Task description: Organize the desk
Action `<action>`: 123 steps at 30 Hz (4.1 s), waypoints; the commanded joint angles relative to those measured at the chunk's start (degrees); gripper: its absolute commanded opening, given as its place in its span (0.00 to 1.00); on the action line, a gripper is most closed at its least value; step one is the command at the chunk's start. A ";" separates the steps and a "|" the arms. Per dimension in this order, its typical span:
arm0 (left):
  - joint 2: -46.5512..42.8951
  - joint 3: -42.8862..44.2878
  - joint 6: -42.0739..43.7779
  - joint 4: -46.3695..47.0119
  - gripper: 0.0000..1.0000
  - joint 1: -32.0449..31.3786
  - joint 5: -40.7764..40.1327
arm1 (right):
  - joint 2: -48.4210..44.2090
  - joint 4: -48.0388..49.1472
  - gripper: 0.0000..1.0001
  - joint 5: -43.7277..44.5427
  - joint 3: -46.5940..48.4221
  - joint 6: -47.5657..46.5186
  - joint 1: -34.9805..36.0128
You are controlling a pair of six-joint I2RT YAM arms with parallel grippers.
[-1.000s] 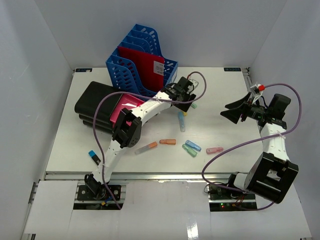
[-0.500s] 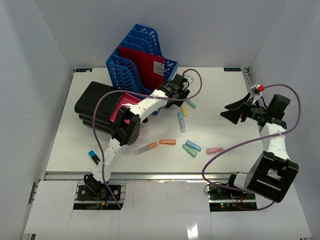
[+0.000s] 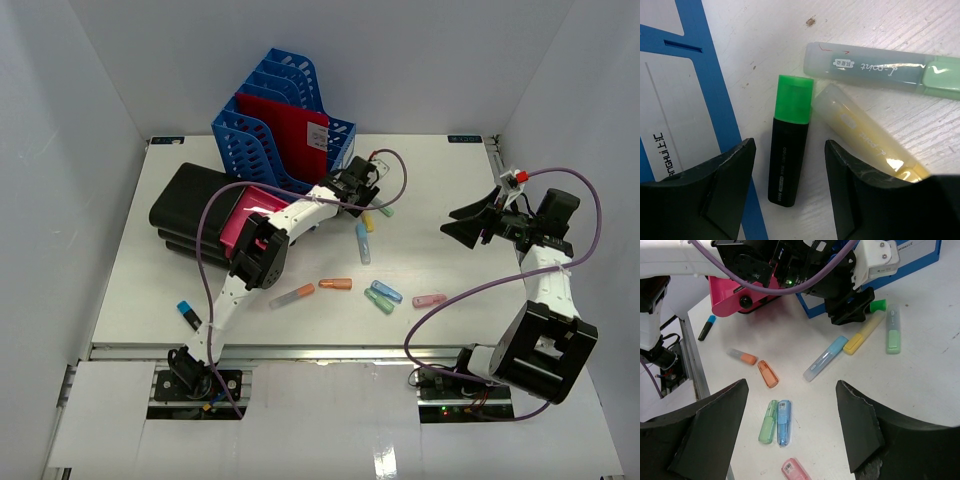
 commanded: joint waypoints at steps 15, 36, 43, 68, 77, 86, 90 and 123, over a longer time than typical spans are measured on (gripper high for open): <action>-5.97 -12.12 -9.50 -0.34 0.49 1.56 17.24 | 0.09 -0.06 0.78 -1.58 -0.24 -0.80 -0.71; -19.73 -20.16 -16.79 1.32 0.18 -4.27 2.35 | -1.01 -0.02 0.78 -1.84 -0.50 -0.53 -1.63; -44.18 -41.12 -24.11 4.95 0.14 -8.73 2.45 | -1.87 -0.39 0.78 -1.73 -0.81 -1.45 -2.14; -63.86 -58.84 -11.89 -0.30 0.37 6.31 -15.91 | -2.39 0.55 0.79 -1.12 -1.92 -1.04 -2.16; -62.78 -58.89 -11.99 -0.26 0.72 6.50 -15.68 | -1.43 -25.13 0.91 -1.83 4.08 -28.71 -0.31; -76.54 -59.93 -21.81 0.63 0.73 6.46 4.55 | 1.26 -68.23 0.96 26.89 10.51 -99.57 11.04; -87.73 -67.18 -27.99 4.92 0.74 6.46 14.35 | -2.51 -59.71 0.95 42.72 4.48 -98.47 19.03; -100.15 -93.30 -36.81 25.36 0.88 6.48 32.07 | 3.67 -42.19 0.93 38.86 16.46 -33.99 17.44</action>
